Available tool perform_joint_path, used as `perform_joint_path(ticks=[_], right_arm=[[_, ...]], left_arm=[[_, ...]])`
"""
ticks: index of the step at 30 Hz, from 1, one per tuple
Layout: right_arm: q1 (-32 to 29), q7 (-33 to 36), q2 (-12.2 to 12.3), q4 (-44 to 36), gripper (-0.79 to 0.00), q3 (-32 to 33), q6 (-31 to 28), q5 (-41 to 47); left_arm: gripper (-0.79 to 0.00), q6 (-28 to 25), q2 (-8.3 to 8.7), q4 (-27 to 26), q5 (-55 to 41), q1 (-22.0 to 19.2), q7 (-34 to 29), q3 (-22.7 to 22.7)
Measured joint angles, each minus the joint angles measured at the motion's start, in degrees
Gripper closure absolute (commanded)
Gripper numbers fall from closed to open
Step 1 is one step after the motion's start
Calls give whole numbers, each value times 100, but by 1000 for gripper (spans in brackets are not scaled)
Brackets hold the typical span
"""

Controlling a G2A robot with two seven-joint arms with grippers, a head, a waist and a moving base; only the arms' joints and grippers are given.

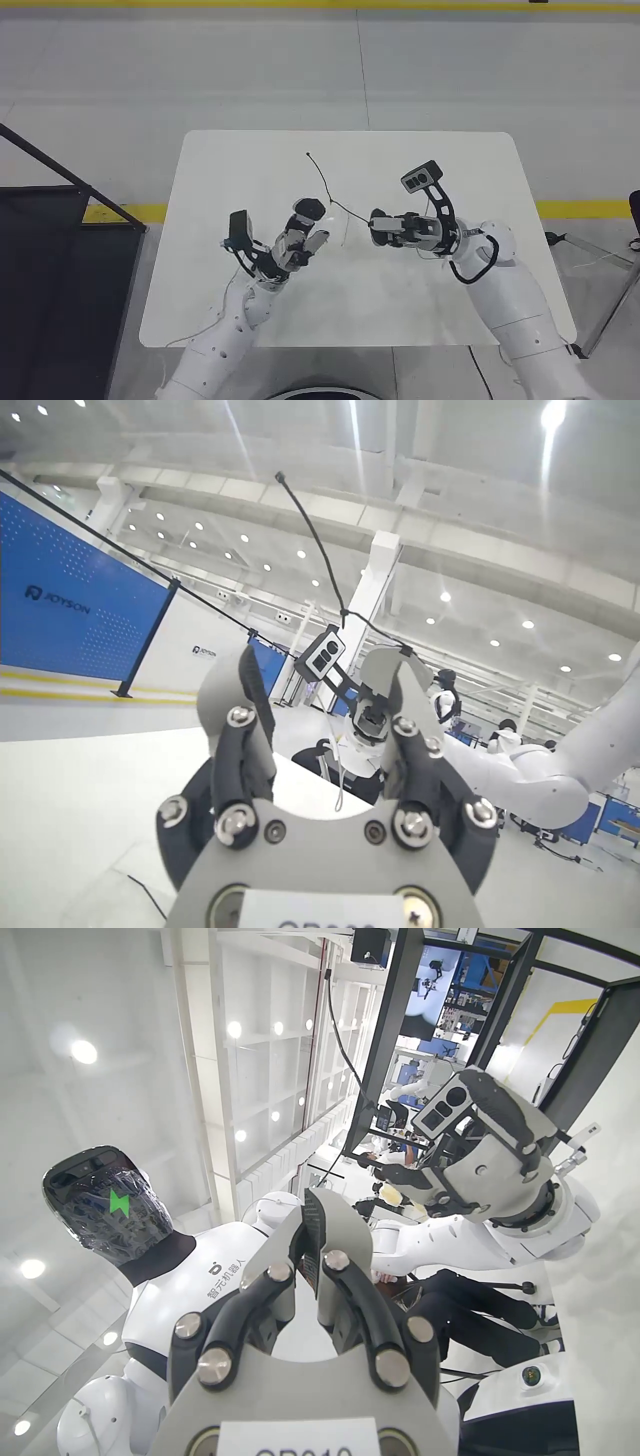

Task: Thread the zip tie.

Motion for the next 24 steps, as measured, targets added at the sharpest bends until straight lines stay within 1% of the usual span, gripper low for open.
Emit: perform_joint_path(ticks=[10, 11, 14, 16, 18, 20, 24], right_arm=[[-9, -14, 0, -15, 0, -5, 8, -10], [-35, -68, 0, -62, 0, -13, 39, -43], [-129, -261, 6, -252, 0, -6, 137, -148], [-175, -302, 11, -322, 0, 18, 173, -163], [-204, -323, 12, -358, 0, 35, 201, -149], [-212, -344, 10, -375, 0, 40, 227, -149], [-214, -358, 4, -383, 0, 40, 281, -158]], left_arm=[[-785, 0, 1, -8, -13, 2, -53, -2], [-711, 40, 1, -44, -16, 15, -79, -6], [-606, 449, 4, -338, 132, 109, -74, -35], [-508, 727, 12, -496, 456, 177, 160, -35], [-437, 915, 20, -536, 803, 220, 507, -3], [-385, 1072, 25, -517, 1073, 222, 798, 25], [-366, 1504, 27, -377, 1545, 167, 1349, 110]])
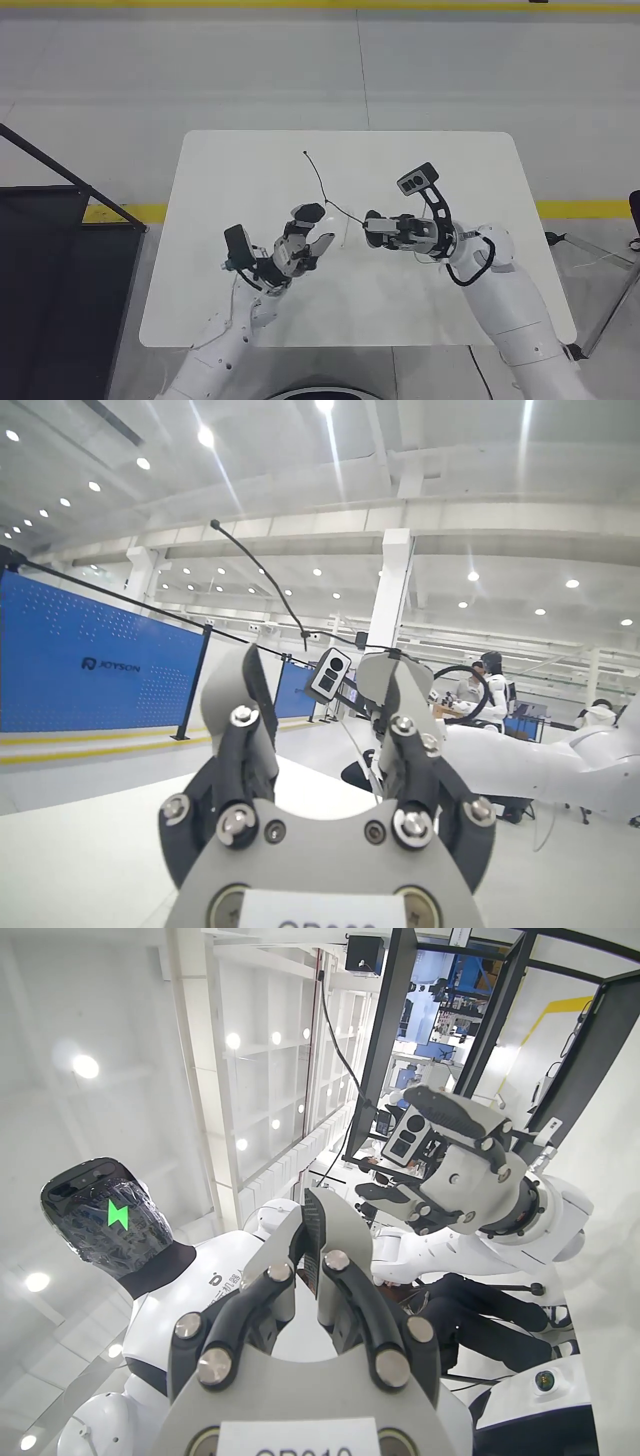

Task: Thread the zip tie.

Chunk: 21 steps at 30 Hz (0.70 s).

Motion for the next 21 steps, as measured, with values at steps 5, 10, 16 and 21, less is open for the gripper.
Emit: perform_joint_path(ticks=[5, 10, 16, 21], right_arm=[[20, 36, -5, 28, 0, 13, 51, 7], [29, 116, -9, 32, 0, 6, 126, 0], [27, 152, -13, 19, 0, 3, 168, -35], [31, 150, -17, 16, 0, -6, 199, -77]], left_arm=[[-336, 535, -21, 186, 273, -115, 451, 111], [-323, 1190, -58, 344, 467, -226, 806, 239], [-308, 1695, -96, 528, 567, -339, 1093, 370], [-271, 1924, -118, 616, 490, -406, 1287, 412]])
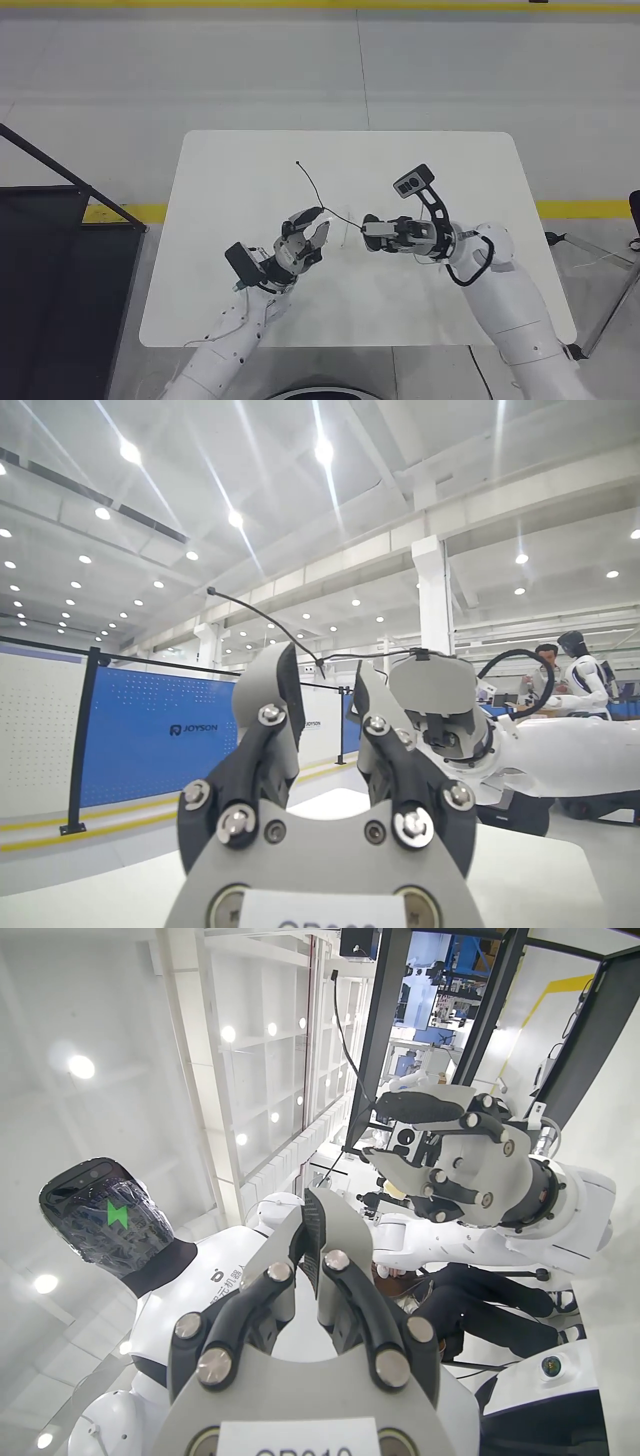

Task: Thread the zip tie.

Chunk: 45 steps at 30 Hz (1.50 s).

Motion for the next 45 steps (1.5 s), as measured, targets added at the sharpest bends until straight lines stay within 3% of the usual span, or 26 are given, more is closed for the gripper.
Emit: perform_joint_path(ticks=[14, 24, 30, 45], right_arm=[[1, -11, -11, -3, 0, -3, 33, -67], [-5, -4, -20, -4, 0, 3, 35, -68], [-6, 14, -24, -1, 0, 11, 22, -70], [-60, 53, -41, 7, 0, 123, -49, 234]], left_arm=[[-231, 227, -16, 138, -27, -98, 60, 80], [-114, 293, -23, 200, -80, -137, 49, 116], [-3, 297, -22, 221, -92, -154, 27, 130], [0, 227, 20, 315, 159, -190, 59, 162]])
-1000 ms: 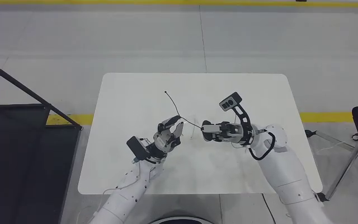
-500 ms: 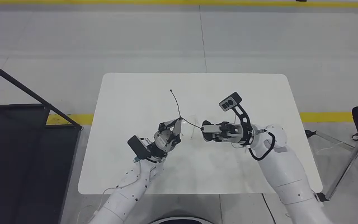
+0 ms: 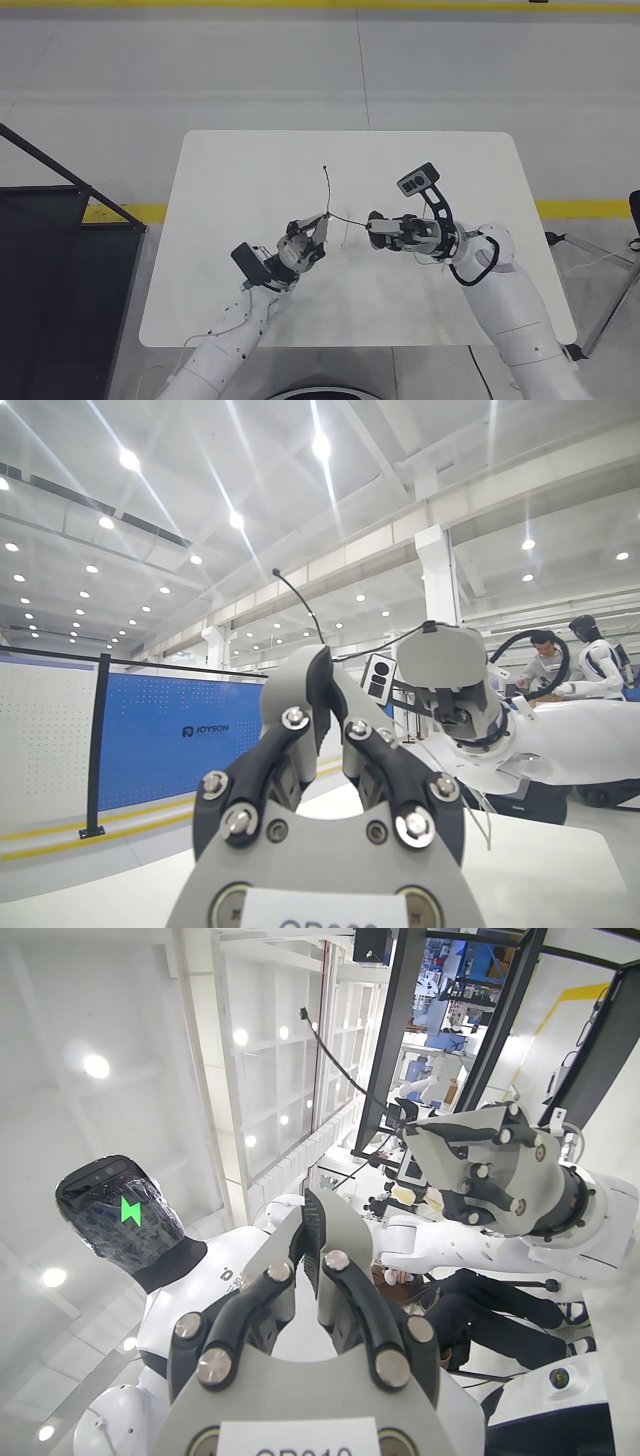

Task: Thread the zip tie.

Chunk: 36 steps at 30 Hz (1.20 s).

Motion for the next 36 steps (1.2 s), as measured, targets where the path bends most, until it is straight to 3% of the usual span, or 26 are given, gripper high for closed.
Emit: perform_joint_path(ticks=[14, 36], right_arm=[[-14, 97, -22, 66, 0, 131, -79, 322], [-116, 457, -37, 110, 0, 500, -104, 973]], left_arm=[[0, -159, 128, 93, 723, 24, 112, 49], [0, -129, 404, -279, 1779, 353, 27, 76]])
